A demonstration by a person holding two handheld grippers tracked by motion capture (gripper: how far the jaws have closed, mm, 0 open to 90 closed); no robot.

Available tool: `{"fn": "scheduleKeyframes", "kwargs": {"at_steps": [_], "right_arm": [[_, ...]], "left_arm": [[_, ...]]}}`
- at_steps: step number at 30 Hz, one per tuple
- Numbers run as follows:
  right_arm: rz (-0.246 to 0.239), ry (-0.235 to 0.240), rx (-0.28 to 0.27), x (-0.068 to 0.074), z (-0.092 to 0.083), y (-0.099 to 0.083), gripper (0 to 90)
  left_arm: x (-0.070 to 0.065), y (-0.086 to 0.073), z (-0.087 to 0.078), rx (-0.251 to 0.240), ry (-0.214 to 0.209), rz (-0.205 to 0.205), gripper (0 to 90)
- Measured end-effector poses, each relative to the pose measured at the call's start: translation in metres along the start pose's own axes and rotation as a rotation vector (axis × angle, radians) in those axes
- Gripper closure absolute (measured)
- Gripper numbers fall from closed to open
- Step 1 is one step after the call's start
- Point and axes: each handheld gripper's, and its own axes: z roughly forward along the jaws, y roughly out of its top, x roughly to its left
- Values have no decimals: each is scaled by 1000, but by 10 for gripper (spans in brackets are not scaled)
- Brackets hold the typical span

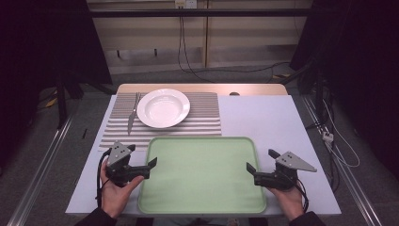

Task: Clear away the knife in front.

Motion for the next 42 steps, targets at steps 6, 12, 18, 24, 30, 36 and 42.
{"fn": "scheduleKeyframes", "kwargs": {"at_steps": [6, 12, 18, 24, 30, 36, 42], "right_arm": [[10, 8, 8, -1, 3, -1, 20], [13, 22, 5, -1, 3, -1, 22], [18, 16, 13, -2, 3, -1, 22], [25, 20, 21, -1, 4, -2, 21], [17, 21, 25, 0, 5, -2, 21], [14, 13, 23, 0, 4, -1, 21], [15, 16, 25, -1, 5, -2, 21]], "left_arm": [[3, -1, 2, 17, -15, -17, 79], [12, 0, 5, 51, -34, -42, 87], [24, 7, 9, 62, -36, -67, 99], [34, 12, 14, 95, -28, -64, 114], [51, 17, 18, 153, 17, -59, 58], [77, 22, 25, 172, 67, -88, 66], [92, 27, 31, 203, 101, -96, 80]]}}
